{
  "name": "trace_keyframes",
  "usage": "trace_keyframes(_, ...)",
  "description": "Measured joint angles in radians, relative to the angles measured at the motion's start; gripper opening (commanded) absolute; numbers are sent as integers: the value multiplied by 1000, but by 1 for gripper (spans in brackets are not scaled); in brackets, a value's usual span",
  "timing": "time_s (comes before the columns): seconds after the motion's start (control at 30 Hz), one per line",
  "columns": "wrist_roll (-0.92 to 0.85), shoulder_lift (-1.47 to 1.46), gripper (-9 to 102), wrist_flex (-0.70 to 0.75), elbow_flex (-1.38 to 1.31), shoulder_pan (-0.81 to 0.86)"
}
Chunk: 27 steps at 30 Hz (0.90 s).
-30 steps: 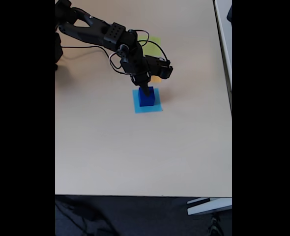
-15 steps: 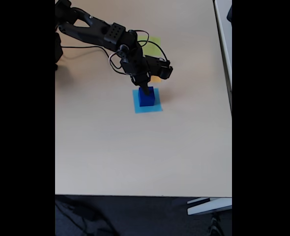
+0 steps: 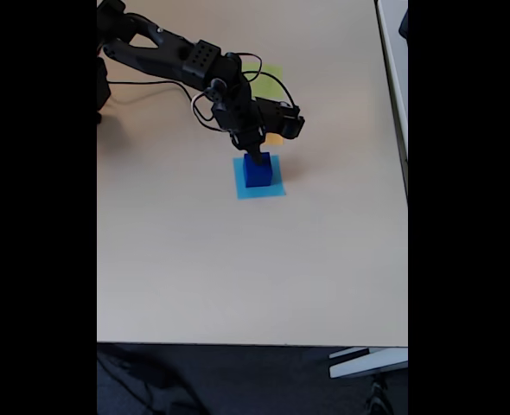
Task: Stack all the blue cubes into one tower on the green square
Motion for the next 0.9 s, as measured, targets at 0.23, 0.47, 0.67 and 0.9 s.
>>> trace_keyframes(0.23, -3, 0, 7, 0, 0, 0)
trace_keyframes(0.47, -6, 0, 4, 0, 0, 0)
trace_keyframes(0.67, -20, 0, 1, -11, 0, 0)
trace_keyframes(0.9, -58, 2, 0, -17, 0, -25)
